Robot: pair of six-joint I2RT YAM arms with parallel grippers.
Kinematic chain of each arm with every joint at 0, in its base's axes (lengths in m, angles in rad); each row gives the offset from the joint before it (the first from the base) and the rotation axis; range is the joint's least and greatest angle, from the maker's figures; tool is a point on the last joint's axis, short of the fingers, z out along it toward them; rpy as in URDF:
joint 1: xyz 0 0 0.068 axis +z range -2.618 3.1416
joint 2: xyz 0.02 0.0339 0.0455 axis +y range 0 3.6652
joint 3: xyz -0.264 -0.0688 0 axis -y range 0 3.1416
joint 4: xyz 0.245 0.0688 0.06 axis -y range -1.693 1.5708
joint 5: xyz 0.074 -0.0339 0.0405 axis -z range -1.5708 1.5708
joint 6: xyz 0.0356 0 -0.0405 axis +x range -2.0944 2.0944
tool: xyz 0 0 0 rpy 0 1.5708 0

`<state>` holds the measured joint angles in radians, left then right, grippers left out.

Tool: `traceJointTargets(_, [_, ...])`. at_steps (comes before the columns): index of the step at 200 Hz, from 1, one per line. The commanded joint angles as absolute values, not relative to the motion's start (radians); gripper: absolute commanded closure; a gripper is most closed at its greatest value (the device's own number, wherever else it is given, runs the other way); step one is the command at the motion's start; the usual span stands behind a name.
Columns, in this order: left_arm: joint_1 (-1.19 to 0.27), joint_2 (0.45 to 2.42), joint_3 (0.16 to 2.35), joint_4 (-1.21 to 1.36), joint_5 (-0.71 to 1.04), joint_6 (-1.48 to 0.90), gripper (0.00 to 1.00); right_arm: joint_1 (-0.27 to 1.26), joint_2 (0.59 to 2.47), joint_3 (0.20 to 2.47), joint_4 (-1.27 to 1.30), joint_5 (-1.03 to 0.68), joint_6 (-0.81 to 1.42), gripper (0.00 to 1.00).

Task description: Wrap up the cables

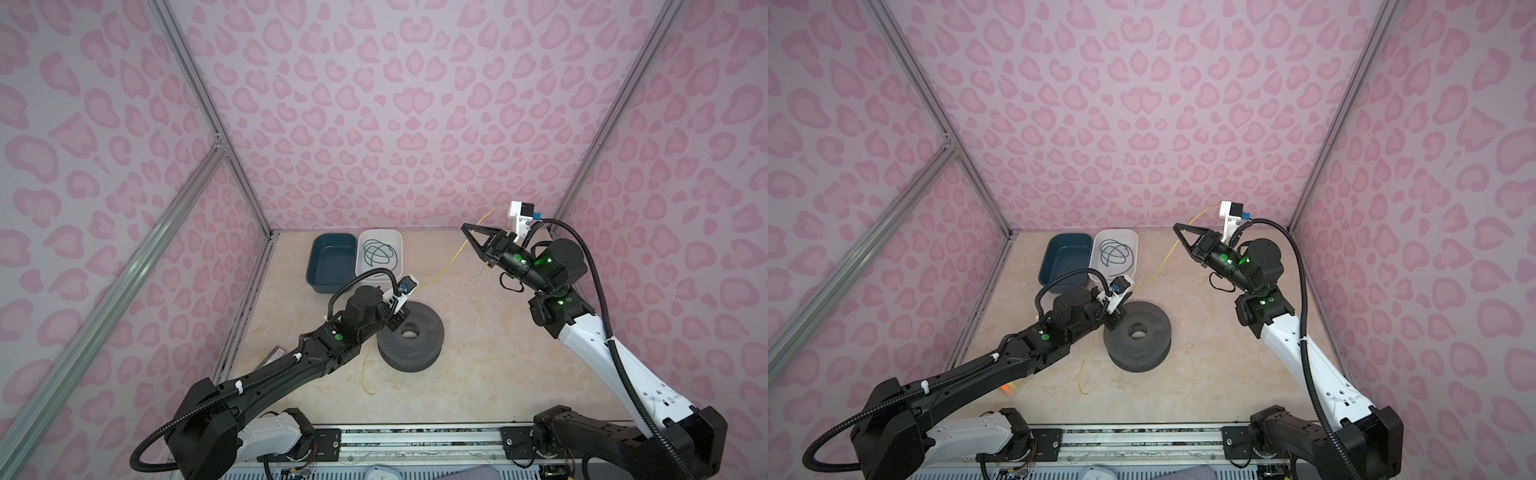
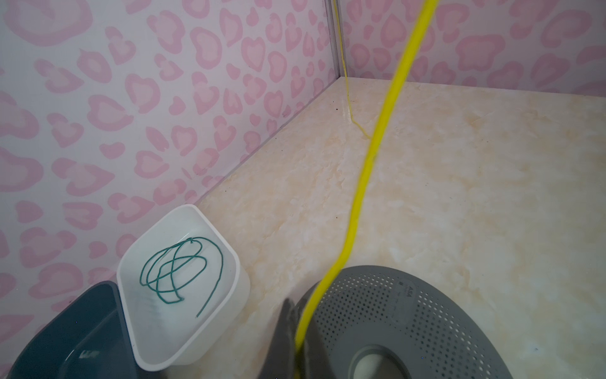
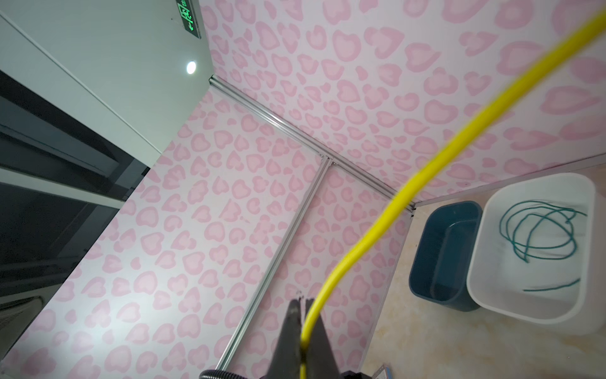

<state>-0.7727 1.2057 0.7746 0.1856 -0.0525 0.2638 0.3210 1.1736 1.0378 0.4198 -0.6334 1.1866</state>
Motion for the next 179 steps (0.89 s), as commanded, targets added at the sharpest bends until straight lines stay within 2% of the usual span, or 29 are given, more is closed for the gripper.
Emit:
traceJointTargets(1, [-0.773, 1.182, 0.771, 0.133, -0.017, 0.194, 0.96, 0.275, 1.183, 1.031, 0.418, -0.594, 1.137, 1.0])
traceJointTargets(67, [-0.779, 1.158, 0.788, 0.004, 0.159, 0.054, 0.96, 0.118, 1.294, 1.036, 0.45, -0.546, 1.089, 1.0])
traceJointTargets(106, [-0.781, 1.249, 0.877, -0.054, 0.233, -0.023, 0.96, 0.101, 1.352, 1.032, 0.443, -0.56, 1.062, 1.0])
traceJointTargets(112, [-0.78, 1.272, 0.898, -0.058, 0.242, -0.046, 0.96, 0.1, 1.357, 1.022, 0.431, -0.564, 1.064, 0.92])
traceJointTargets(123, [-0.78, 1.314, 0.941, -0.061, 0.26, -0.084, 0.96, 0.096, 1.356, 0.99, 0.421, -0.569, 1.06, 0.67])
traceJointTargets(130, [-0.779, 1.343, 0.967, -0.068, 0.262, -0.107, 0.96, 0.092, 1.351, 0.966, 0.416, -0.571, 1.057, 0.56])
traceJointTargets(162, [-0.782, 1.445, 1.082, -0.069, 0.201, -0.202, 0.97, 0.071, 1.272, 0.833, 0.353, -0.547, 1.046, 0.32])
traceJointTargets(179, [-0.781, 1.499, 1.157, -0.085, 0.186, -0.234, 0.96, 0.073, 1.212, 0.773, 0.332, -0.541, 1.044, 0.27])
